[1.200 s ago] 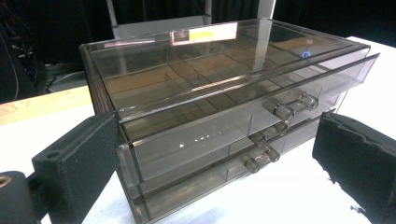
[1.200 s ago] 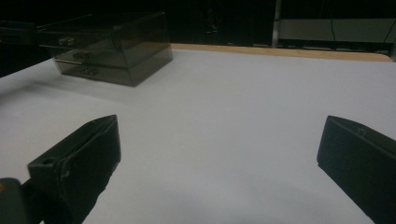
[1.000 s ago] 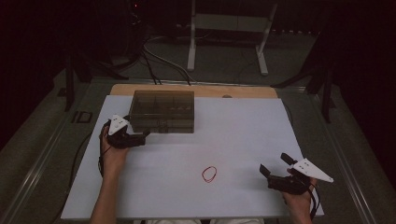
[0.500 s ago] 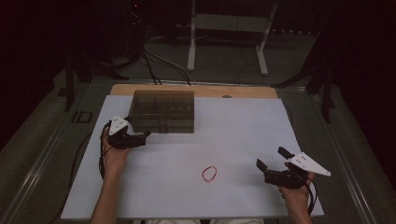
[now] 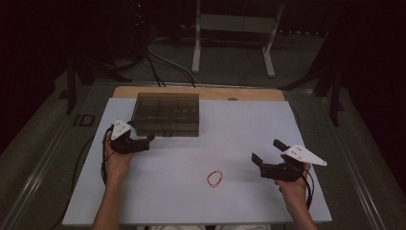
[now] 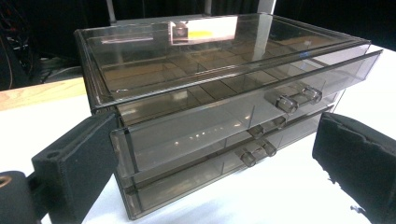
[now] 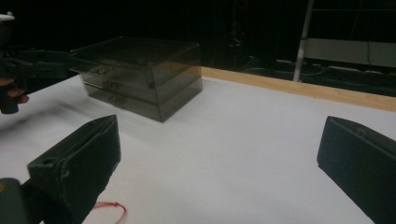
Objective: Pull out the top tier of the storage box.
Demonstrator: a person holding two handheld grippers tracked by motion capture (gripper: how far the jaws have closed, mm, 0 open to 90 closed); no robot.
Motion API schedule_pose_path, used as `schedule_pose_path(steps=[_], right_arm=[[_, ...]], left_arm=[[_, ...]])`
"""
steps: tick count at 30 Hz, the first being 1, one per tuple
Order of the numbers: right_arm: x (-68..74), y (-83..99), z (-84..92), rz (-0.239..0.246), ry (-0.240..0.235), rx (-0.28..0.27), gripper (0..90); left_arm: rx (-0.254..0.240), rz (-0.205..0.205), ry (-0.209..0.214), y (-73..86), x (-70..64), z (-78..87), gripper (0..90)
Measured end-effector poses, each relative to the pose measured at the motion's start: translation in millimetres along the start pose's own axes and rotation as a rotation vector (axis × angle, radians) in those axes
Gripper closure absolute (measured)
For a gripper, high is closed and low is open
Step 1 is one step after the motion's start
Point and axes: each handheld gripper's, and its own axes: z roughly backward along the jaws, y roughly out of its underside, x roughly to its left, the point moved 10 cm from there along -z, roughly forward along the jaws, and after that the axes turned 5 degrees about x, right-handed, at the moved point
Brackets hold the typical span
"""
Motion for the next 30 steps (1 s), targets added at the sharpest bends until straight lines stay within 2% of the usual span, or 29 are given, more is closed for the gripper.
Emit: schedule_pose_path(steps=[12, 20, 30], right_arm=[[10.0, -20.5, -24.6, 0.013, -0.026, 0.003, 0.0], [14.2, -32.5, -40.7, 0.017, -0.039, -0.015, 0.0], [32.9, -49.2, -71.3, 0.033, -0.072, -0.027, 0.0]], left_arm=[[0.001, 0.005, 0.007, 0.6, -0.9, 1.9, 3.2], [0.003, 0.01, 0.011, 1.0, -1.6, 3.2, 3.2], [0.002, 0.005, 0.012, 1.9, -2.4, 4.4, 3.2]])
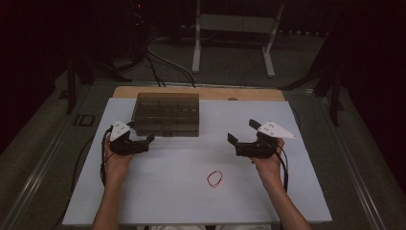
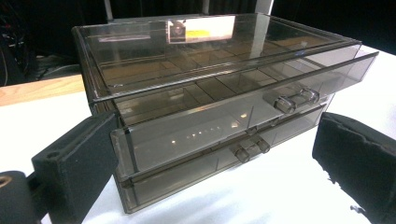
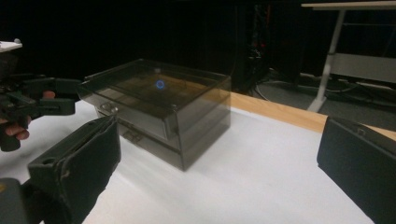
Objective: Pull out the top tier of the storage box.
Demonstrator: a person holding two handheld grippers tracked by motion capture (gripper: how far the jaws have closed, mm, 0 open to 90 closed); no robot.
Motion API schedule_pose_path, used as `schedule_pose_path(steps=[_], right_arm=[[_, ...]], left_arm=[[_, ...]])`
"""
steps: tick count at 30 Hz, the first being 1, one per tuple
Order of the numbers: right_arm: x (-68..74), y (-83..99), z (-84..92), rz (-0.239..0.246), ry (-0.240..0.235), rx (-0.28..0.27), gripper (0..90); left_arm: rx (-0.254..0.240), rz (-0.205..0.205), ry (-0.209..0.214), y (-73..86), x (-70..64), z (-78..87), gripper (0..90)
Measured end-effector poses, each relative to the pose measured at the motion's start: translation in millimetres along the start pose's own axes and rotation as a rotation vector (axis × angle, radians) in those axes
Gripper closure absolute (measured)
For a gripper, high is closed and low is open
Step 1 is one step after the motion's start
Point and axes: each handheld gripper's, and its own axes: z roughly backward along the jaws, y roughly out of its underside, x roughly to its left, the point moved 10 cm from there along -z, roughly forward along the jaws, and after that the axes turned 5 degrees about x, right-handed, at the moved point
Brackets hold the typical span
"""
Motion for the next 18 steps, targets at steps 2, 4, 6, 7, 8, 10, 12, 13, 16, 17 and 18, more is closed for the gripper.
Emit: schedule_pose_path(steps=[2, 4, 6, 7, 8, 10, 12, 13, 16, 17, 18], right_arm=[[3.5, -1.8, -6.8, 0.009, -0.005, 0.0, 0.0], [7.2, -2.8, -13.2, 0.031, -0.005, -0.001, 0.0], [11.2, -3.1, -19.5, 0.041, -0.014, 0.0, 0.0], [12.4, -2.8, -22.6, 0.04, -0.017, 0.003, 0.0], [13.9, -2.5, -25.4, 0.036, -0.022, 0.004, 0.0], [16.5, -2.3, -30.2, 0.034, -0.03, 0.003, 0.0], [18.5, -1.7, -34.1, 0.032, -0.036, 0.006, 0.0], [19.0, -1.7, -35.6, 0.032, -0.038, 0.005, 0.0], [20.6, -1.0, -40.7, 0.027, -0.045, 0.0, 0.0], [20.7, -0.6, -41.9, 0.028, -0.046, 0.0, 0.0], [21.0, 0.0, -44.0, 0.026, -0.047, -0.001, 0.0]], left_arm=[[-0.001, -0.001, 0.0, 0.3, -0.2, 0.0, 3.2], [0.0, -0.007, -0.003, 0.7, -0.2, 0.0, 3.2], [-0.002, -0.005, -0.002, 0.9, -0.3, 0.2, 3.2], [-0.003, -0.004, -0.002, 0.9, -0.3, 0.2, 3.2], [-0.003, -0.004, -0.002, 1.0, -0.3, 0.2, 3.2], [-0.001, -0.008, -0.004, 1.3, -0.2, 0.2, 3.2], [-0.002, -0.007, -0.005, 1.4, -0.2, 0.1, 3.2], [-0.002, -0.007, -0.005, 1.5, -0.2, 0.0, 3.2], [-0.002, -0.004, -0.006, 2.0, 0.1, -0.3, 3.2], [0.006, 0.001, -0.006, 3.2, 0.8, -0.6, 3.2], [0.012, 0.006, -0.005, 4.6, 1.3, -1.3, 3.2]])
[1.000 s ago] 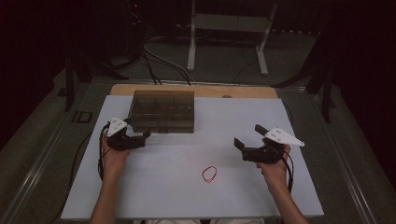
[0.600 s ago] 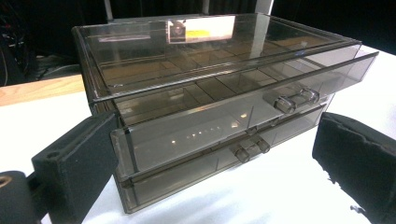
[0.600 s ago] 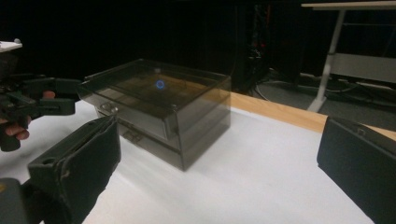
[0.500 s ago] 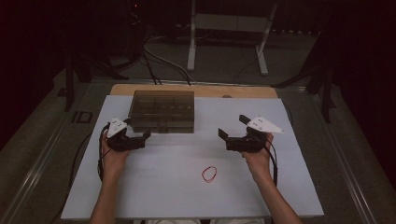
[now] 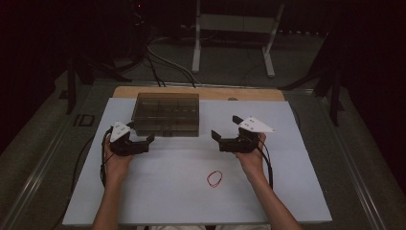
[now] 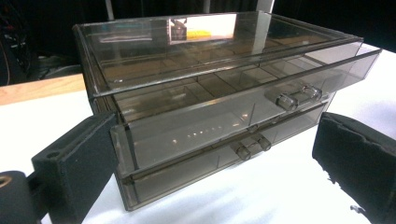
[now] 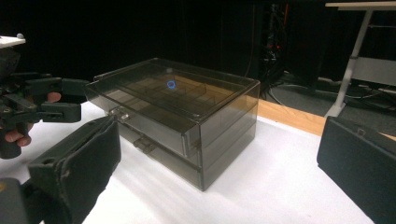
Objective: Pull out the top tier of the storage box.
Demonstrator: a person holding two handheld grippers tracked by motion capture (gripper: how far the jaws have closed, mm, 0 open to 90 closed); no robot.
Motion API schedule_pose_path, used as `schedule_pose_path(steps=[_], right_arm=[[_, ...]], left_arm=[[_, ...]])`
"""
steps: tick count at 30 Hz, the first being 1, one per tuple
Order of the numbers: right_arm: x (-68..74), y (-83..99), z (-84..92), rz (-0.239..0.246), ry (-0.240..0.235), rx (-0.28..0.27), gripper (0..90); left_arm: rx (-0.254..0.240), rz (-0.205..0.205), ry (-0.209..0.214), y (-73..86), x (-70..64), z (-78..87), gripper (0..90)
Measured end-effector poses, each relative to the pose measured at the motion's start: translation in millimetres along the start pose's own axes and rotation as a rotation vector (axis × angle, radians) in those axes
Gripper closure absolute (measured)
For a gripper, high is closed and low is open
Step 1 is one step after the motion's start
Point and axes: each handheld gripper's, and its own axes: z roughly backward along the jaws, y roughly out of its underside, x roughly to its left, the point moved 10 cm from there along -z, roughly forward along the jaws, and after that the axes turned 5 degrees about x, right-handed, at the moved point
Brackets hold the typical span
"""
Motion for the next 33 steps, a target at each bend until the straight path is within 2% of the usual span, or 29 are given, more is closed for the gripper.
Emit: schedule_pose_path(steps=[11, 22, 33], right_arm=[[3.0, 5.1, -19.9, -0.021, -0.015, 0.012, 0.0], [18.0, 11.1, -43.3, -0.038, -0.057, 0.027, 0.0], [24.3, 19.2, -56.6, -0.07, -0.081, 0.041, 0.0]], left_arm=[[0.009, -0.002, 0.01, 2.4, -1.1, 0.0, 3.2], [0.01, 0.0, 0.015, 3.4, -2.7, 2.3, 3.2], [0.012, 0.001, 0.016, 4.3, -4.0, 4.1, 3.2]])
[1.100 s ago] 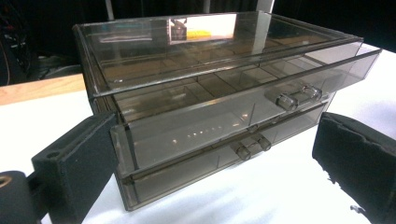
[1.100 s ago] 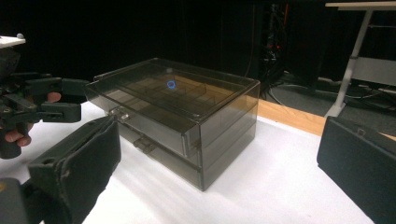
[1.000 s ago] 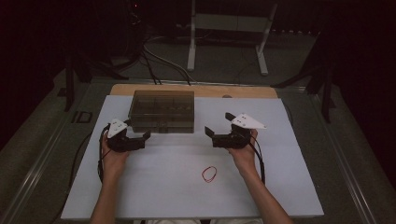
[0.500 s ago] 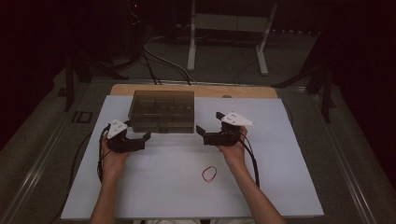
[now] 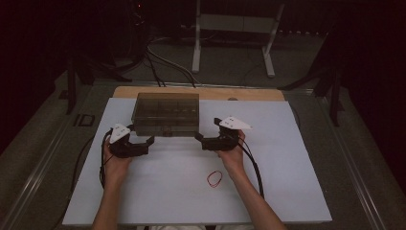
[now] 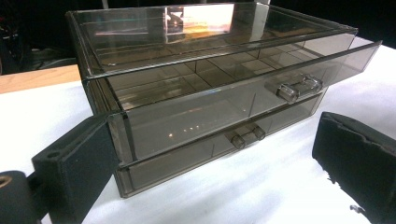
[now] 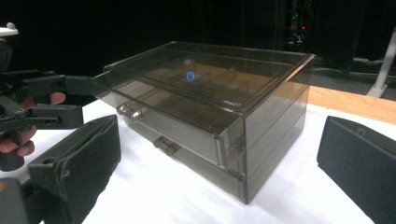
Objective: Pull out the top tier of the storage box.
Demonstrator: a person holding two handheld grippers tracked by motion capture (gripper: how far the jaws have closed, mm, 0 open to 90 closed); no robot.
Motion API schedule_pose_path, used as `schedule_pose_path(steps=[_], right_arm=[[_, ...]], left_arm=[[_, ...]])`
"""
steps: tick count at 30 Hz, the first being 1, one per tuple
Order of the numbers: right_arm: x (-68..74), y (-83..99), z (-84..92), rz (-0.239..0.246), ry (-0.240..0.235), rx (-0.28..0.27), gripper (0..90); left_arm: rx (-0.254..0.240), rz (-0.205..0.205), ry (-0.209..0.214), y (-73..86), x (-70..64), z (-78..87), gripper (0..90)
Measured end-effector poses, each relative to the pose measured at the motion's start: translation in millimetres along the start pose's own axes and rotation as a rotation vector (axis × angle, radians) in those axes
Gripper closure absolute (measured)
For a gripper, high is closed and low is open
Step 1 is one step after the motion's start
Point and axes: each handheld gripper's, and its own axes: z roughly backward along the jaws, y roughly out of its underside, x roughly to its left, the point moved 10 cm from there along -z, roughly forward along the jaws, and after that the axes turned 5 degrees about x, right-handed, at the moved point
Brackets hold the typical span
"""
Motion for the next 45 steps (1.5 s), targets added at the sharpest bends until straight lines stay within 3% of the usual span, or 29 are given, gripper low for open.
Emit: schedule_pose_path(steps=[19, 27, 28, 37, 39, 45], right_arm=[[12.8, 11.9, -16.3, 0.017, -0.029, 0.051, 0.6], [18.0, 14.9, -20.4, 0.015, -0.044, 0.07, 1.0], [18.6, 15.7, -21.0, 0.021, -0.047, 0.073, 5.0], [26.6, 19.2, -26.6, 0.028, -0.076, 0.09, 12.6], [28.5, 19.9, -27.3, 0.031, -0.081, 0.095, 14.6], [29.3, 23.3, -28.9, 0.043, -0.078, 0.11, 16.7]], left_arm=[[0.01, 0.001, 0.011, 2.0, -2.8, 5.0, 3.7], [0.003, 0.021, 0.027, 1.7, -3.2, 6.6, 3.7], [0.005, 0.02, 0.027, 1.8, -3.3, 6.7, 3.7], [0.025, 0.033, 0.036, 2.6, -4.1, 8.7, 3.8], [0.029, 0.044, 0.025, 2.8, -2.6, 10.4, 8.5], [0.034, 0.057, 0.029, 2.7, -2.9, 11.6, 8.7]])
